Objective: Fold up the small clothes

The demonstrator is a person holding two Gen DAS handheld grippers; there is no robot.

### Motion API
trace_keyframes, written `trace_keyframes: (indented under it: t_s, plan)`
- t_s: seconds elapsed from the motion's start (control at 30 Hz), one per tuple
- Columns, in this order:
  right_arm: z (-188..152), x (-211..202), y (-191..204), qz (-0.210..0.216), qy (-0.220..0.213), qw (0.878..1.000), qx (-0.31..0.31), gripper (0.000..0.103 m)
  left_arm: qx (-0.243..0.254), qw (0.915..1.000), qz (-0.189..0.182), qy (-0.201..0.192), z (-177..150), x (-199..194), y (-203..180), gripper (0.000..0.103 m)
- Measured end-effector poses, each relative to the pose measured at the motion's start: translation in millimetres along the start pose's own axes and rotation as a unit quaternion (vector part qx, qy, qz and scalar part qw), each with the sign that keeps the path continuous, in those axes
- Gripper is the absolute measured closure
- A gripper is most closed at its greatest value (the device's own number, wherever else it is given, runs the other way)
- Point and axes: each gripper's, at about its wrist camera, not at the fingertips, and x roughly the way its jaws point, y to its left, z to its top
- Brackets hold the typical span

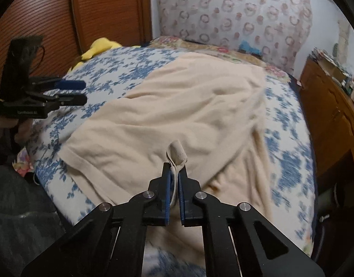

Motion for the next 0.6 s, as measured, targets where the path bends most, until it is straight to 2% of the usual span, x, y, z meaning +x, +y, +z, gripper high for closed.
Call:
trace_keyframes:
  t_s: [0.27,0.33,0.47,0.5,0.53,0.6]
  plan:
    - [-35.0,-38.9,-33.1,-0.049,0.018,0.998,0.045,0.1,0.014,0.9996,-0.022,0.007,2.4,2.5,-18.1,0.046]
    - [-38.8,-44.4,-36.3,-0.067,0.015,0.996,0.049,0.083,0.02,0.9994,-0.027,0.009,3.0,3.1,-24.4,0.046]
    - [-37.7,-46.1,-43.0,-0.079,-0.003,0.994,0.069,0.069,0.028,0.9987,-0.04,0.015,2.9,5.1,-36.2,0.046]
    - [-36.5,-44.9,-43.2,-0.08,-0.008,0.994,0.071,0.06,0.031,0.9986,-0.04,0.017,2.1,6.0,-38.4,0.046]
    - [-35.3,-42.7,-43.4,-0.079,-0.011,0.994,0.074,0.056,0.033,0.9984,-0.041,0.021,1.1,7.2,-41.0,0.046]
    - [-33.7,-36.6,-42.0,-0.077,-0.012,0.994,0.076,0.056,0.034,0.9981,-0.042,0.028,-1.4,10.4,-43.5,0.046]
